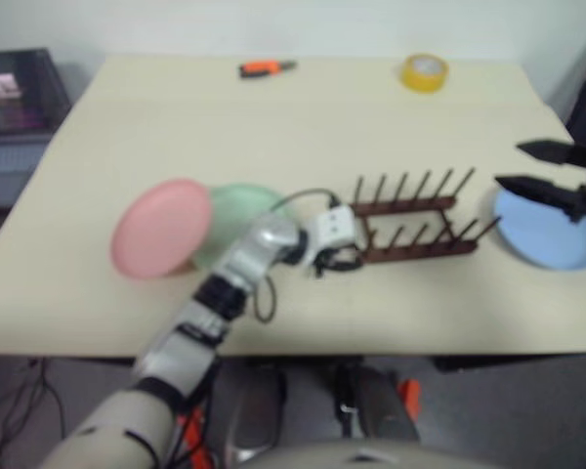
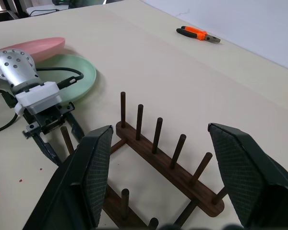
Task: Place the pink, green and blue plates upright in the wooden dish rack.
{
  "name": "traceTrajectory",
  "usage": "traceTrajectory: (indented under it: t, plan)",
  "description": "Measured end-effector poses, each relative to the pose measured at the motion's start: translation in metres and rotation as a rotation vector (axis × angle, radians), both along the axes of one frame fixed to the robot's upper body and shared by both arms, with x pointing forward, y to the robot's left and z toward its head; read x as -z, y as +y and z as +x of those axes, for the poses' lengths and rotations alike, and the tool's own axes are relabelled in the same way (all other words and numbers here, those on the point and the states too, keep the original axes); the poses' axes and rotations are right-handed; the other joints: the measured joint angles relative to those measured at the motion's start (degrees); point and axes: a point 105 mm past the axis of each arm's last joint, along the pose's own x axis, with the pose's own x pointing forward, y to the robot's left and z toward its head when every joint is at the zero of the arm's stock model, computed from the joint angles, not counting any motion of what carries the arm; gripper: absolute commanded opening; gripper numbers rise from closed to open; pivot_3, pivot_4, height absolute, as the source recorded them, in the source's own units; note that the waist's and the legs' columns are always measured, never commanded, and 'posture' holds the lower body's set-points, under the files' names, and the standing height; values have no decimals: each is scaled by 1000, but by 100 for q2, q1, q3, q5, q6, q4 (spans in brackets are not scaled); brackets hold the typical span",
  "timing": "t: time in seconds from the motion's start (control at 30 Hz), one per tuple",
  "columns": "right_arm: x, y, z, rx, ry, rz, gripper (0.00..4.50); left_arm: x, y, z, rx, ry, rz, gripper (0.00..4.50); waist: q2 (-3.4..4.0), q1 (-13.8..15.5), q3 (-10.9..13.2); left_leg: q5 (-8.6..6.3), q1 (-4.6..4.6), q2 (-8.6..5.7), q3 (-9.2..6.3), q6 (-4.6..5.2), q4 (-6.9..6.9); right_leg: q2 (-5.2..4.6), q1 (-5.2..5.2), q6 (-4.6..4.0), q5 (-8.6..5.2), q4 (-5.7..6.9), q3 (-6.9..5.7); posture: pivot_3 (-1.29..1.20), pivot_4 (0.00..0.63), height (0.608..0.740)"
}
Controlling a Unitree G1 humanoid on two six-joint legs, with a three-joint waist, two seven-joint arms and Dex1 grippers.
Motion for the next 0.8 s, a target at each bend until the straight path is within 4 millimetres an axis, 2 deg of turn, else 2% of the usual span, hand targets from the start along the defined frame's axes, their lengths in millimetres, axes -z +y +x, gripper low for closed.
traceTrajectory:
  t: [0.1,0.2,0.33,0.4,0.5,0.57,0.63,0.73,0.77,0.8]
  plan:
    - [1,1,0,-2,4,-2,3458,-4,6,6,-32,-15,3,4428,0,1,0,0,-1,-1,0,0,0,0,0,0,0,-1,0,0,150,740]
    - [6,-2,-2,7,28,-18,3458,-21,15,7,-43,-54,4,4472,-1,3,1,0,-6,1,-1,0,-2,-1,-1,0,0,-3,0,0,150,740]
    - [26,-17,-14,60,122,-65,3458,-63,31,-4,-12,-99,-41,4472,-1,8,0,-1,-5,27,1,-1,-6,-1,-2,-2,-3,-5,1,0,150,740]
    - [34,-23,-20,84,157,-70,3458,-80,38,-11,1,-103,-65,4116,0,12,0,-1,-1,40,8,-1,-1,1,0,-1,-2,-2,2,0,150,740]
    - [58,-31,-30,127,252,-133,2857,-88,46,-27,51,-83,-46,3244,-1,5,-1,-1,13,47,8,-1,2,6,10,-1,-2,-2,1,0,150,740]
    - [73,-34,-35,146,314,-137,2189,-86,50,-37,72,-61,-25,2499,0,-5,-1,-1,23,48,13,-1,0,6,13,-11,-7,0,6,0,150,740]
    - [82,-32,-39,154,342,-140,1388,-75,48,-50,107,-28,1,1685,1,-30,-2,-1,36,51,10,-2,-2,6,26,-30,-18,0,8,0,150,740]
    - [101,-26,-40,175,375,-141,271,-42,37,-67,156,18,70,553,-5,-46,-2,-1,43,51,10,-2,-2,7,37,-32,-20,-2,7,0,150,740]
    - [110,-25,-40,184,393,-132,0,-33,34,-69,155,28,80,157,-6,-48,-2,-1,43,51,9,-2,-1,7,37,-32,-20,-3,7,0,150,740]
    - [121,-23,-39,196,412,-123,0,-26,28,-70,144,37,78,45,-7,-48,-1,-1,41,50,8,-2,2,7,37,-32,-20,-1,7,0,150,740]
